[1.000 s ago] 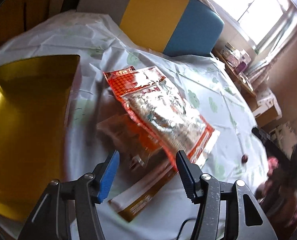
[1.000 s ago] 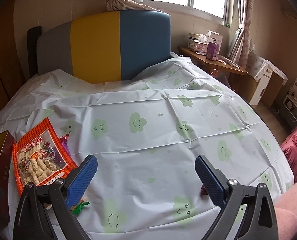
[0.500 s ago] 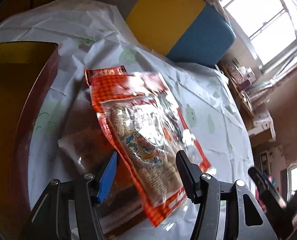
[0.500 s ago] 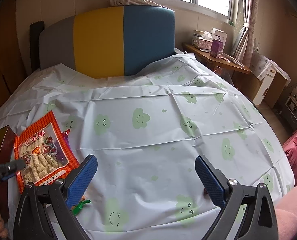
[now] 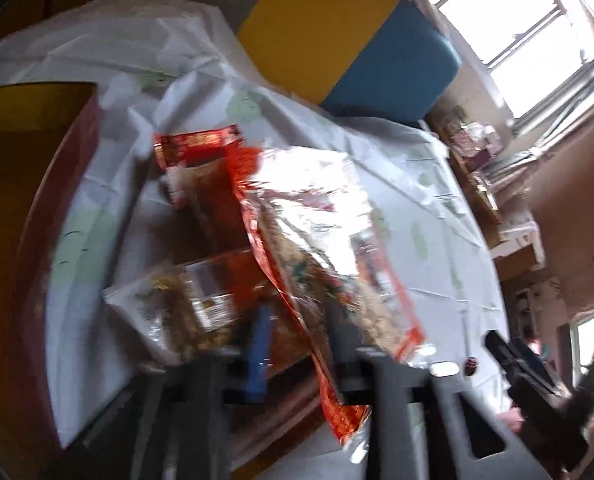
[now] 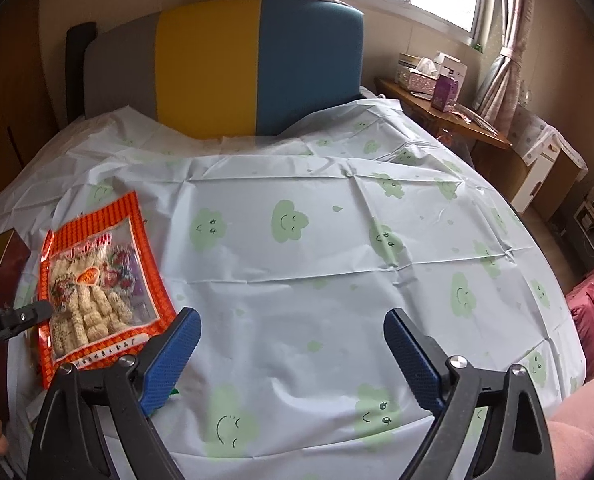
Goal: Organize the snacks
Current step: 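Move the left tool toward the large orange-red snack bag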
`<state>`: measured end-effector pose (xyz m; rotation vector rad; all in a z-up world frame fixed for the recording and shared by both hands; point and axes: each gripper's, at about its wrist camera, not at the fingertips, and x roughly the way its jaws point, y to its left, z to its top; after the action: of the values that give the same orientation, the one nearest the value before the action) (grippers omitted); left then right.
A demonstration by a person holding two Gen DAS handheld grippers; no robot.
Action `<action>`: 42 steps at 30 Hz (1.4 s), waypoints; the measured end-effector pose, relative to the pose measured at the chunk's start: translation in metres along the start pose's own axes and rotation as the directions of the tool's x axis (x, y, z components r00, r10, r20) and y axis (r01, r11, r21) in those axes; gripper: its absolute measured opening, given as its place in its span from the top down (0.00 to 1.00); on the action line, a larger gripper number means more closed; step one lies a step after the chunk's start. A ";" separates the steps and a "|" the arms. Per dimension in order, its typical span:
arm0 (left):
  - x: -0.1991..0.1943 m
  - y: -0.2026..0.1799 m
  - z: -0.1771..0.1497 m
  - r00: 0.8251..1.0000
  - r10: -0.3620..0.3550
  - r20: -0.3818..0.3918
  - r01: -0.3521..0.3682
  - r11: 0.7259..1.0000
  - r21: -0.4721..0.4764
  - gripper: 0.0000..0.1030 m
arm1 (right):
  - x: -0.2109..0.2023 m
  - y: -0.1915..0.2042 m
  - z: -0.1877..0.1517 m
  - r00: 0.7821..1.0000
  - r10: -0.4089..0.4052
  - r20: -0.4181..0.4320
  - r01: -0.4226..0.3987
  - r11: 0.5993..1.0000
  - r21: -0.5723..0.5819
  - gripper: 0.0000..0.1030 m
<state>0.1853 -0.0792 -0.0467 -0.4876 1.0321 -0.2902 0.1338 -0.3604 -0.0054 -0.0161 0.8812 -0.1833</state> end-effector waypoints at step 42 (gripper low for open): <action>0.073 -0.081 0.022 0.997 0.073 -0.011 -0.066 0.952 0.298 0.45 | 0.057 0.022 -0.009 0.963 0.116 -0.244 -0.119 0.993 0.002 0.08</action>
<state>0.2402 -0.1766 -0.0501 -0.1755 1.0041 -0.3821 0.1657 -0.3476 -0.0574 0.0478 1.1254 -0.0693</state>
